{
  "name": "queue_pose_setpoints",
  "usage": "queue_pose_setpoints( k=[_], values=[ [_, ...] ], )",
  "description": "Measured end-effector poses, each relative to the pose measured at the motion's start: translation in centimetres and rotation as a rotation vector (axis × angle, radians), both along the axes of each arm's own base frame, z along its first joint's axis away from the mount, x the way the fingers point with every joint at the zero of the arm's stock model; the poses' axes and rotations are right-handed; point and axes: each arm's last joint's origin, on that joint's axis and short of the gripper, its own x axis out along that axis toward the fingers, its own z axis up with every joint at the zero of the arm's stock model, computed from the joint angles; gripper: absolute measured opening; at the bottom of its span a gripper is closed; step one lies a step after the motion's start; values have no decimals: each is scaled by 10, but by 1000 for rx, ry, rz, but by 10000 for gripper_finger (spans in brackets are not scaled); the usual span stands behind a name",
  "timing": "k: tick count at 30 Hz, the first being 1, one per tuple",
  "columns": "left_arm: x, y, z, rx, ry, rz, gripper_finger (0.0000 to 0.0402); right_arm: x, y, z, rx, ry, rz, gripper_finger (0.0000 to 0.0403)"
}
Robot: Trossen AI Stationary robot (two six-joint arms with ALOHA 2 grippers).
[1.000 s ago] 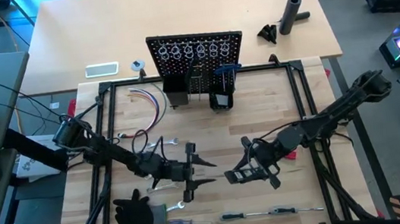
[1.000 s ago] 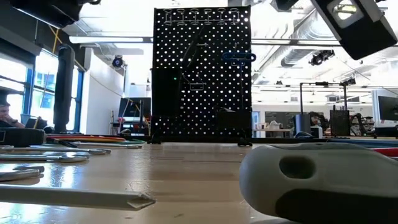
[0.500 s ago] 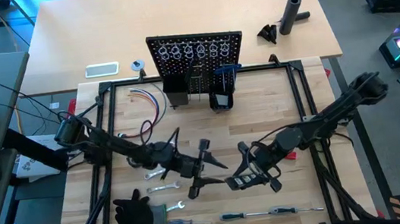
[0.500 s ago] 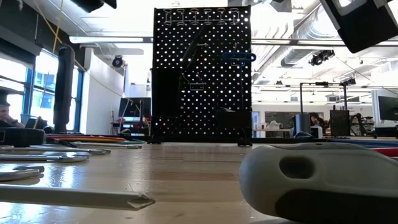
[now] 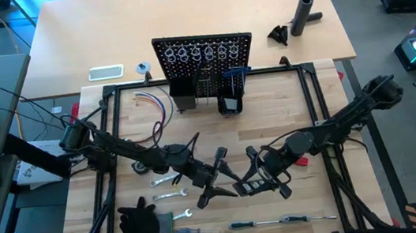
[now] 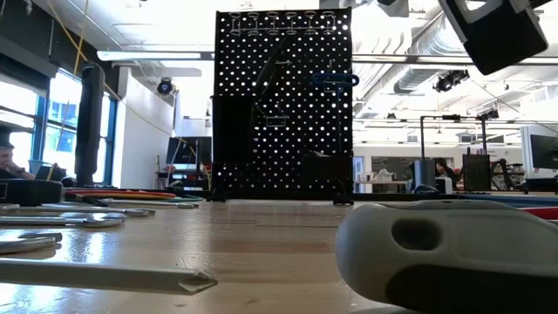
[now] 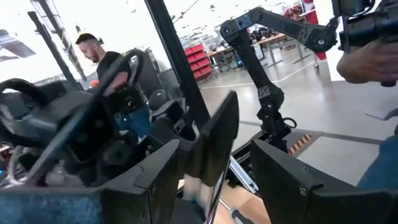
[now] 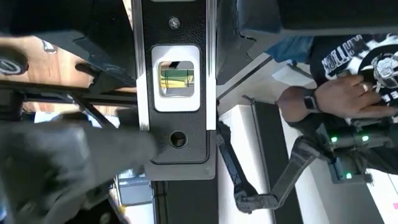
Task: Hang tools onto peg board
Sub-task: Put the black spirit level into the big black bin on the black pegboard
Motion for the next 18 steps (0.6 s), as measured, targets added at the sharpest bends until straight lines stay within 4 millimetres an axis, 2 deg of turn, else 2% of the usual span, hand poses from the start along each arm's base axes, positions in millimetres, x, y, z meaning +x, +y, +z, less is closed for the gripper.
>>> queue_pose_setpoints(
  k=[5, 9, 18],
  values=[
    [11, -1, -4, 21, 26, -5, 188, 1, -2, 1, 6, -12, 10, 168],
    [12, -1, -4, 30, 27, -2, 183, 1, -2, 0, 4, -3, 10, 168],
    [13, 3, -3, 31, 18, -44, 115, 1, -2, 0, 0, 1, 12, 168]
  ],
)
